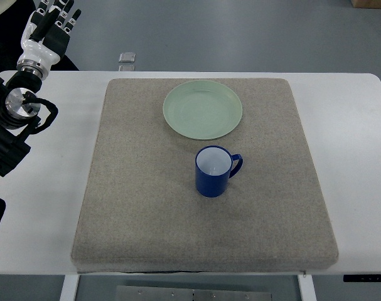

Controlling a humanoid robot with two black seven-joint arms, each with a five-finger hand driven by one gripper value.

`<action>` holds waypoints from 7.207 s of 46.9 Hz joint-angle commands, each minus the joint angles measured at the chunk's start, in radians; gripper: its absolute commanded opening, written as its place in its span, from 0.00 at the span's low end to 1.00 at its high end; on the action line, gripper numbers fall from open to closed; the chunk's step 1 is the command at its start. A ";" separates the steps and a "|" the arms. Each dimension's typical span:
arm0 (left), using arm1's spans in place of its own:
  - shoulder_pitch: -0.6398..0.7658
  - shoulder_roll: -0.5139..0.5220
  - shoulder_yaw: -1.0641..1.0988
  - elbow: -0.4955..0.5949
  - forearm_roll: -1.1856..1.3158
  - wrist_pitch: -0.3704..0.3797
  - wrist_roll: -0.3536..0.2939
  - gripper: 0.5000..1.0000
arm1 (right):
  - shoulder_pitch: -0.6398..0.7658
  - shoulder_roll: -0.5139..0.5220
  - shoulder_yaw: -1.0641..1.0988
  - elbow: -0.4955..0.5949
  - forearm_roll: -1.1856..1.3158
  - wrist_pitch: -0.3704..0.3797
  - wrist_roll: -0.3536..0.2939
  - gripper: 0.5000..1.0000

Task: Place cup left of plate with left hand
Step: 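Raise the left hand from its rest pose toward the table, then reach the left hand across the pad toward the blue mug, then close the left hand's fingers around the blue mug's body, then lift the mug and carry it past the plate toward the left arm's side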

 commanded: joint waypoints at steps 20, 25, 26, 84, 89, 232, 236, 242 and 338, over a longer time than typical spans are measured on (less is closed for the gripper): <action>-0.003 0.005 0.007 0.000 0.002 0.009 0.000 0.99 | 0.001 0.000 0.000 -0.001 0.000 0.000 0.000 0.87; -0.003 0.009 0.010 -0.003 0.003 0.009 0.001 0.99 | -0.001 0.000 0.000 0.000 0.000 0.000 0.000 0.87; -0.003 0.009 0.010 -0.003 0.003 0.008 0.001 1.00 | -0.001 0.000 0.000 0.000 0.000 0.000 0.000 0.87; 0.112 0.233 0.404 -0.459 0.607 -0.355 0.011 0.99 | -0.001 0.000 0.000 0.000 0.000 0.000 0.000 0.87; 0.133 0.225 0.426 -0.498 0.641 -0.355 0.009 0.99 | 0.001 0.000 0.000 0.000 0.000 0.000 0.000 0.87; 0.139 -0.089 0.498 -0.370 0.789 -0.221 0.011 0.79 | -0.001 0.000 0.000 0.000 0.000 0.000 0.000 0.87; 0.139 -0.089 0.498 -0.370 0.789 -0.221 0.011 0.71 | -0.001 0.000 0.000 0.000 0.000 0.000 0.000 0.87; 0.138 -0.091 0.498 -0.370 0.789 -0.221 0.011 0.59 | 0.001 0.000 0.000 0.000 0.000 0.000 0.000 0.87; 0.193 0.058 0.297 -0.196 0.704 0.213 -0.158 0.31 | -0.001 0.000 0.000 0.000 0.000 0.000 0.000 0.87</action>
